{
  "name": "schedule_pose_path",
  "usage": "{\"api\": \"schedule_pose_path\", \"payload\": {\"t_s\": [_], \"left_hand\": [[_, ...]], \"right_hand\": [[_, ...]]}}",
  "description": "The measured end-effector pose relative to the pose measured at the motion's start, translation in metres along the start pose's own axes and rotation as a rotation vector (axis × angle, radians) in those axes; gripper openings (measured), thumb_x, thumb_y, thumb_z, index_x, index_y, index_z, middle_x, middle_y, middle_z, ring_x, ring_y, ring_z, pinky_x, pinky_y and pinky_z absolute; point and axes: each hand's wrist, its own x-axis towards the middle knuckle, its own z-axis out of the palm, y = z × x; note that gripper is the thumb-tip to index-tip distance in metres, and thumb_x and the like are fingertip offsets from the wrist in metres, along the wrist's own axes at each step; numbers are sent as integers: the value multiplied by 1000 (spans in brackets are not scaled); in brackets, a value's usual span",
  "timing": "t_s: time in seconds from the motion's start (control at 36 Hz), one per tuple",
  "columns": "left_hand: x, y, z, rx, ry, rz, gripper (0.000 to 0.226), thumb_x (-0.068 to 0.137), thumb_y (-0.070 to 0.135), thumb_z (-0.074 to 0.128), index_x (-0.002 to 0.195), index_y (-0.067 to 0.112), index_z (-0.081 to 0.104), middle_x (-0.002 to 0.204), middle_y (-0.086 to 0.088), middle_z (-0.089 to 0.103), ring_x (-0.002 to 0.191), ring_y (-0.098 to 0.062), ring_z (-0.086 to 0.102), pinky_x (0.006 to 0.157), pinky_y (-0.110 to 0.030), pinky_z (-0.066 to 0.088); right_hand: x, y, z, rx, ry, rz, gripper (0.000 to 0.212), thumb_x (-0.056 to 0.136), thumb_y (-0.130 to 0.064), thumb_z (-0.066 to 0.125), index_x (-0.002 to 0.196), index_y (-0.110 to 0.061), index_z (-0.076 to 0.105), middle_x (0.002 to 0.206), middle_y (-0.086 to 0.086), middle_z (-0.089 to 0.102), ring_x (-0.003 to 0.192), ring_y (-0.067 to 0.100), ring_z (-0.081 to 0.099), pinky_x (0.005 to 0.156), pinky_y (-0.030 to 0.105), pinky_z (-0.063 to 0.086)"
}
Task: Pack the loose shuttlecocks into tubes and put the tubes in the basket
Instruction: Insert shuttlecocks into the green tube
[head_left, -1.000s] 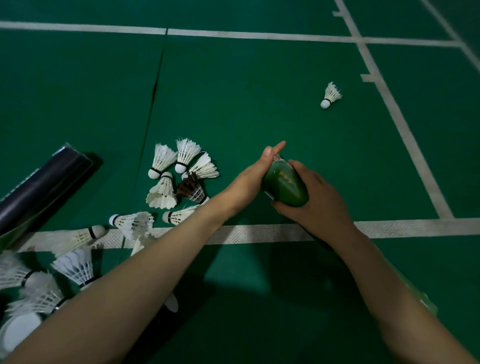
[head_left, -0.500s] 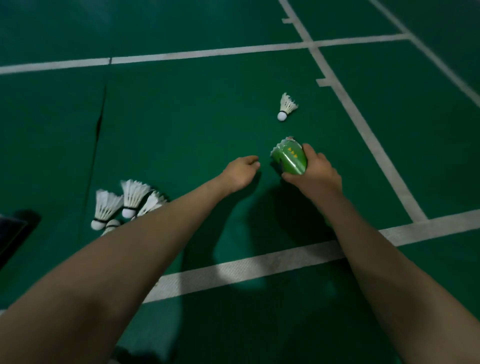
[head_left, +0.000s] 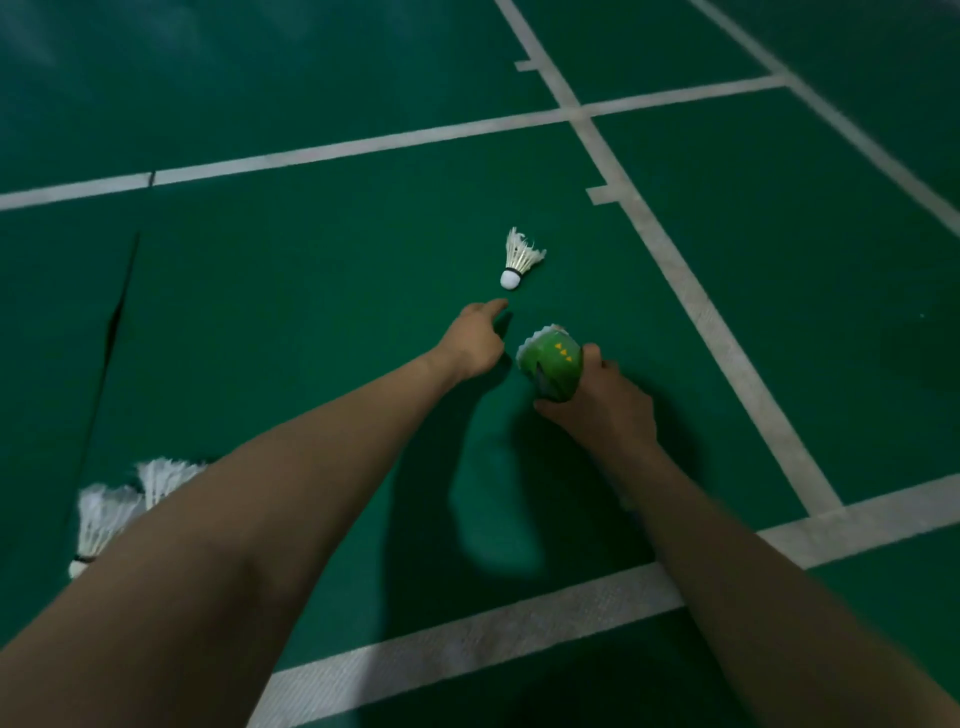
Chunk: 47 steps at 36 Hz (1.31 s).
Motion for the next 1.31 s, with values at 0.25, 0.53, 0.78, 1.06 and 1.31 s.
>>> {"api": "schedule_pose_path", "payload": {"t_s": [0.25,0.53,0.78,1.06,1.31], "left_hand": [[59,23,2,220,0,55,76,85,-8,38,151,22,16,158,-10,-14,144,-37,7,116,-39,21],[94,6,12,437,-13,16,80,88,7,46,151,30,3,159,-5,3,139,-39,13,111,-53,26],[81,8,1,324,200,80,32,96,12,42,127,4,40,126,-20,47,112,-39,50,87,-44,43],[69,6,-13,406,315,154,58,86,13,58,137,5,32,150,-21,16,138,-38,18,109,-48,31],[78,-3,-16,825,157,41,43,96,12,42,138,8,36,148,-18,22,136,-39,21,110,-48,26]], "right_hand": [[4,1,1,-34,-6,-18,78,72,-55,64,132,-16,31,119,7,50,104,33,56,80,38,45],[7,3,3,-48,-2,-31,89,74,-55,63,143,-16,23,125,7,47,109,30,54,82,38,45],[8,4,0,-42,-10,-19,90,74,-57,63,143,-16,23,125,7,48,108,30,55,82,39,45],[8,4,1,-31,-24,-23,88,75,-57,62,142,-16,23,126,7,46,108,31,54,81,39,45],[9,4,1,-37,-32,-13,89,74,-57,62,143,-17,22,128,6,46,108,30,54,82,38,44]]}}
